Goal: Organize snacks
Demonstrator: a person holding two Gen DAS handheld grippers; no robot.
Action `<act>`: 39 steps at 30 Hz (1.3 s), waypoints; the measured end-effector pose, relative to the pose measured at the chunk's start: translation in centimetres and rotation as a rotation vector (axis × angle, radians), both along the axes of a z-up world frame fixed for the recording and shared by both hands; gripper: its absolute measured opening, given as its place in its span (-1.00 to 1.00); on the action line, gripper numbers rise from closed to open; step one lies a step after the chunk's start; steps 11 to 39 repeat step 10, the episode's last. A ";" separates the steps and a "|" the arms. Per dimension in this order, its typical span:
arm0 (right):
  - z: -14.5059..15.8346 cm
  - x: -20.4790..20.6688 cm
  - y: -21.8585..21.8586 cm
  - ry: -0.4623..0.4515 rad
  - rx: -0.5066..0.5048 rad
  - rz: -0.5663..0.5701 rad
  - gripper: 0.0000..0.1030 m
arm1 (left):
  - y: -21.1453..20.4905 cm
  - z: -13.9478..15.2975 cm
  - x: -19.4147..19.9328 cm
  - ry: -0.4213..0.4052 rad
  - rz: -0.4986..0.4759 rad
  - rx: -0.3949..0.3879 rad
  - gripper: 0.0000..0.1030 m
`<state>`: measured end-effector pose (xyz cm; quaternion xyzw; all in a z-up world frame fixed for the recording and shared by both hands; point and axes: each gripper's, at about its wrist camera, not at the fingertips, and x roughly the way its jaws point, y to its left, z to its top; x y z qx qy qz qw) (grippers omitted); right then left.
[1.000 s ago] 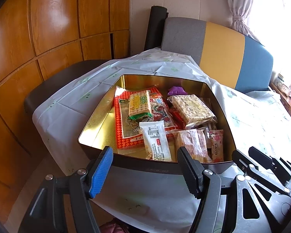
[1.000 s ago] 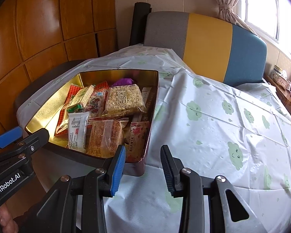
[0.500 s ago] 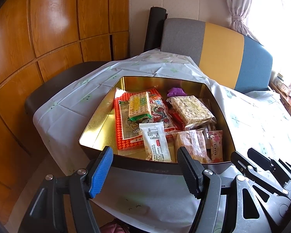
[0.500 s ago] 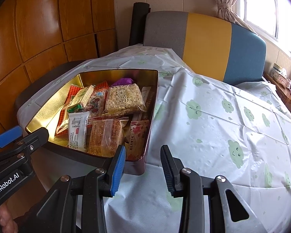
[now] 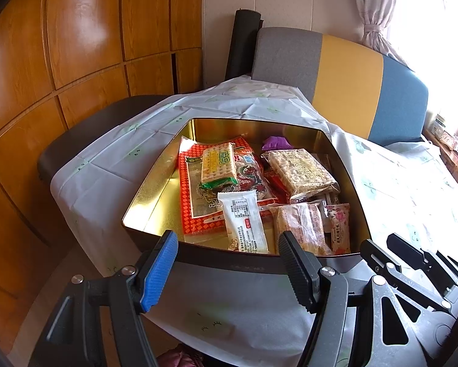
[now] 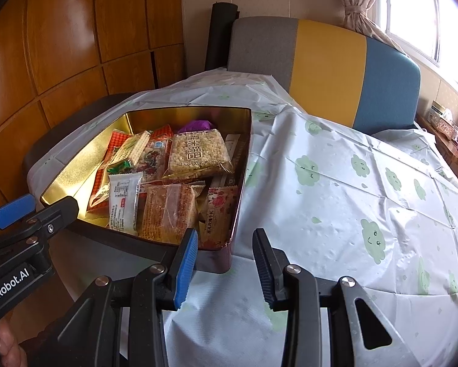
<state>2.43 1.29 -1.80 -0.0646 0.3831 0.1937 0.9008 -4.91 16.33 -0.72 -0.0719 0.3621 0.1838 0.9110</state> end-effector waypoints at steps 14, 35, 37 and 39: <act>-0.4 0.3 -0.4 0.012 0.001 0.001 -0.27 | -0.2 0.4 -0.1 -0.046 -0.019 0.012 0.33; -0.4 0.3 -0.4 0.012 0.001 0.001 -0.27 | -0.2 0.4 -0.1 -0.046 -0.019 0.012 0.33; -0.4 0.3 -0.4 0.012 0.001 0.001 -0.27 | -0.2 0.4 -0.1 -0.046 -0.019 0.012 0.33; -0.4 0.3 -0.4 0.012 0.001 0.001 -0.27 | -0.2 0.4 -0.1 -0.046 -0.019 0.012 0.33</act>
